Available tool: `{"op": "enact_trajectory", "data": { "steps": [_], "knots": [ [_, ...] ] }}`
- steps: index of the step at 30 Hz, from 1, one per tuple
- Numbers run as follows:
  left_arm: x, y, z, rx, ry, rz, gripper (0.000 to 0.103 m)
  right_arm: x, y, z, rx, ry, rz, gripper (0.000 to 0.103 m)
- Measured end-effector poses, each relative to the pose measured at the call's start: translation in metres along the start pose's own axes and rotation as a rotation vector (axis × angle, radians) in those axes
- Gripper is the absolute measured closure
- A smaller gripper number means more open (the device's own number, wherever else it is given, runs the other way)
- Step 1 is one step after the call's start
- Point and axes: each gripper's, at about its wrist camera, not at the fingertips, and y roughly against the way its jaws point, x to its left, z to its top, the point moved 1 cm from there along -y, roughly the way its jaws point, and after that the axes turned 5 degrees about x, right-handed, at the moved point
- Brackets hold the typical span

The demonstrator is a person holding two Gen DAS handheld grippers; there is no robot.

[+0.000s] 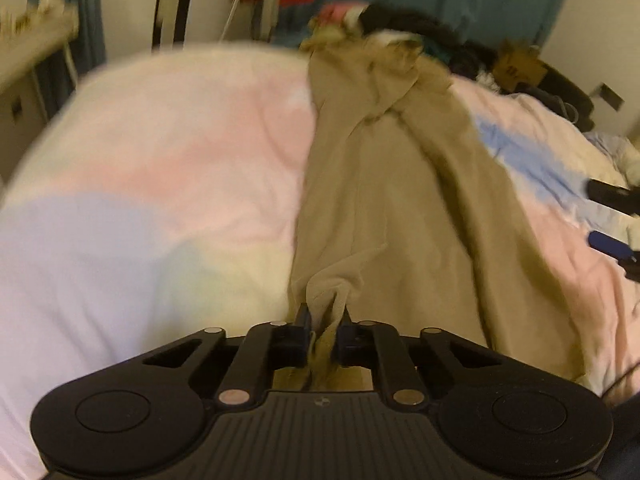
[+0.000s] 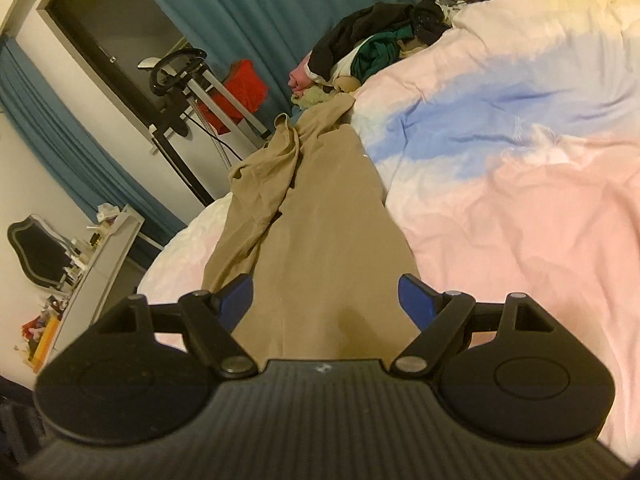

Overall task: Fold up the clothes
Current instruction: 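Grasp the hem end of the folded strip with the left gripper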

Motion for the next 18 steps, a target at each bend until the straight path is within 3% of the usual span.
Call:
{"op": "enact_trajectory", "data": {
  "steps": [4,6,12,18],
  "knots": [
    [-0.036,0.038,-0.017,-0.164,-0.178,0.043,0.094,-0.003,-0.003,0.0,0.013,-0.022,0.006,0.021],
    [-0.053,0.048,-0.026,-0.203,-0.238,0.034,0.096,-0.004,-0.004,0.001,0.02,-0.033,0.009,0.021],
    [-0.079,0.057,-0.034,-0.249,-0.28,-0.007,0.097,-0.009,-0.006,0.001,0.034,-0.055,0.011,0.021],
    [-0.091,0.043,-0.026,-0.232,-0.3,-0.063,0.097,-0.016,-0.007,0.002,0.035,-0.067,-0.021,0.021]
  ]
}}
